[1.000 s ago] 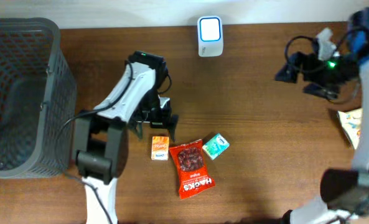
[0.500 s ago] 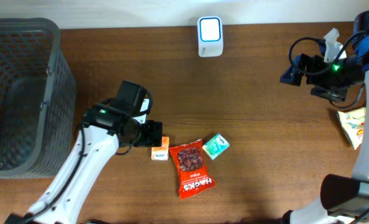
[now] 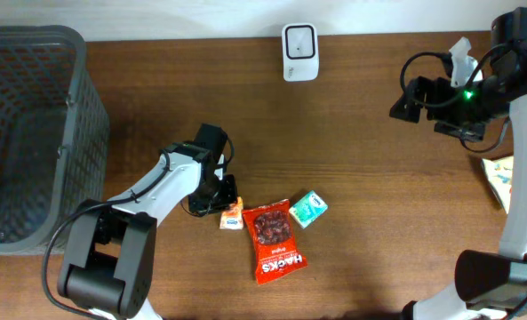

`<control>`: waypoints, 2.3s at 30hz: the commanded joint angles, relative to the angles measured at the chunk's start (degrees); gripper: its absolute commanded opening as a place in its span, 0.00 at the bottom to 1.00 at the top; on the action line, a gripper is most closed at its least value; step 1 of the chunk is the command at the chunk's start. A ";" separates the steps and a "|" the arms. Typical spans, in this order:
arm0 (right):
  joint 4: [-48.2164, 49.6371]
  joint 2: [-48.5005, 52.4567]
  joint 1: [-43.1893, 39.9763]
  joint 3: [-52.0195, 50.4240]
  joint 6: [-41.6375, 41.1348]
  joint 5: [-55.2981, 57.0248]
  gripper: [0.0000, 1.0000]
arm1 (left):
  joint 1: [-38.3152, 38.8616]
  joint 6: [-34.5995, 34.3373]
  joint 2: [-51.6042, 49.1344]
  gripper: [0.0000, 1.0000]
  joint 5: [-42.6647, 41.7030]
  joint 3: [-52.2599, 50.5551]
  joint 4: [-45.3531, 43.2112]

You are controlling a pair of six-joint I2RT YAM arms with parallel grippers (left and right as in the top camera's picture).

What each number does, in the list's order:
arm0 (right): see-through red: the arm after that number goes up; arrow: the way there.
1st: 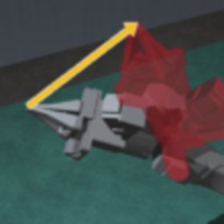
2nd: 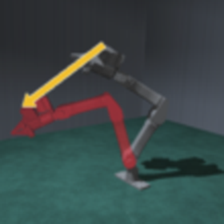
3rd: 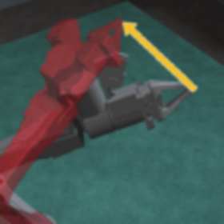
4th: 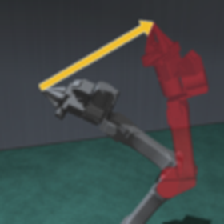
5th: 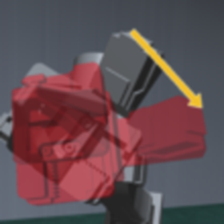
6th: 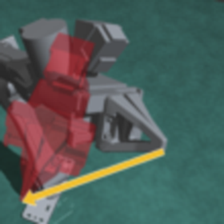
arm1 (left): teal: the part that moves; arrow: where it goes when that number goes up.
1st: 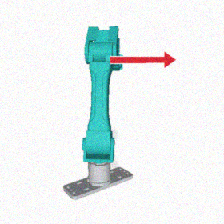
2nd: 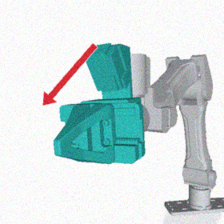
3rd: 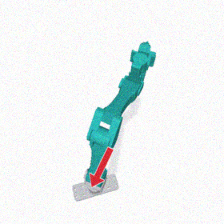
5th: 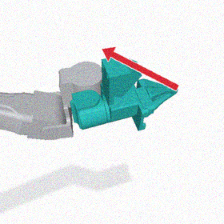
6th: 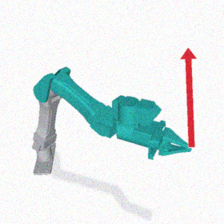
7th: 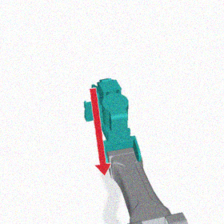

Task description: Scan the item barcode

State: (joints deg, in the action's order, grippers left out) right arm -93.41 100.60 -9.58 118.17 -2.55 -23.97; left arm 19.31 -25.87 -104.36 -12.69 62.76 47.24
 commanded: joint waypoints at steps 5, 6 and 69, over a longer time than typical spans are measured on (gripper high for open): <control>0.44 1.14 0.59 -0.02 0.81 3.17 0.98 | 0.09 4.94 -0.61 0.00 9.42 17.86 6.21; 0.55 1.14 0.59 -0.15 0.81 3.76 0.98 | 0.39 4.92 -0.61 0.00 16.61 21.77 5.90; 53.83 21.97 52.74 -32.50 -14.49 33.73 0.25 | -15.78 -3.43 -12.20 1.00 22.97 56.96 28.28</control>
State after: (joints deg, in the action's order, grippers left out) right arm -39.20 120.97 43.24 85.93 -15.90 9.82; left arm 3.62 -28.58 -117.95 10.46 118.85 75.46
